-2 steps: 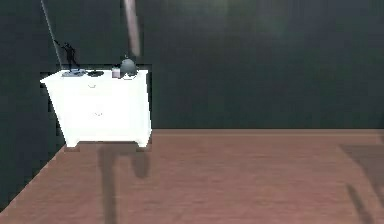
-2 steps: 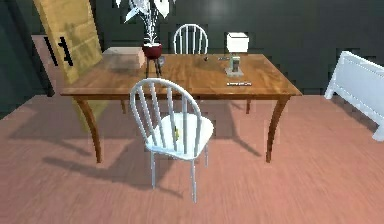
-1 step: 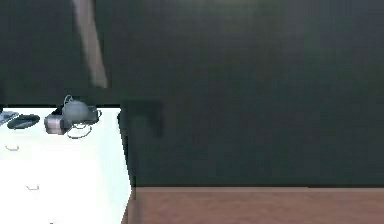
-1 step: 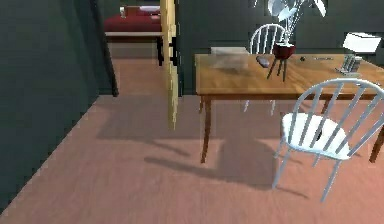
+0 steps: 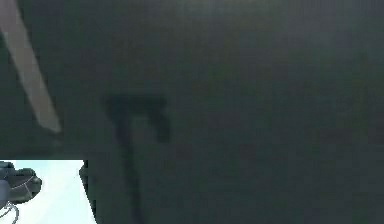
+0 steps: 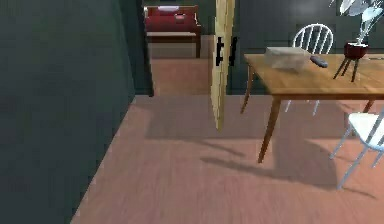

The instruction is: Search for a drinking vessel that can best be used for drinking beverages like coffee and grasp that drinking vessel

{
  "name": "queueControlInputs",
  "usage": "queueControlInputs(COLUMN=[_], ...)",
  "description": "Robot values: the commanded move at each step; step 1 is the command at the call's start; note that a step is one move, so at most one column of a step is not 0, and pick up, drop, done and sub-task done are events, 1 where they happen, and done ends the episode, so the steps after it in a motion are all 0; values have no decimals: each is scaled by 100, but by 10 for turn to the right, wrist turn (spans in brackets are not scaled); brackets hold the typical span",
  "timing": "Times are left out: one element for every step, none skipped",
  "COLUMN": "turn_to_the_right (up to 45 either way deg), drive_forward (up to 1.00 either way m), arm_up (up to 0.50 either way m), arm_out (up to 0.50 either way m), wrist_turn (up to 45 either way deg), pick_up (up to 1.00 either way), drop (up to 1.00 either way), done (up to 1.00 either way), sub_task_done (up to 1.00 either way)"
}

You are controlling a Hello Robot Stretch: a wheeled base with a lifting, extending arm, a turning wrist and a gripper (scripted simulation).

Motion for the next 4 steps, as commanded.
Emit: queueControlInputs(turn_to_the_right=[-450, -450, -420, 0], drive_forward=[0, 0, 0, 0], arm_up=[0, 0, 0, 50], arm_out=[0, 0, 0, 0], wrist_turn=[0, 0, 0, 0], pick_up=[0, 0, 0, 0], drop=[0, 0, 0, 0], done=[0, 0, 0, 0], sub_task_done=[0, 0, 0, 0])
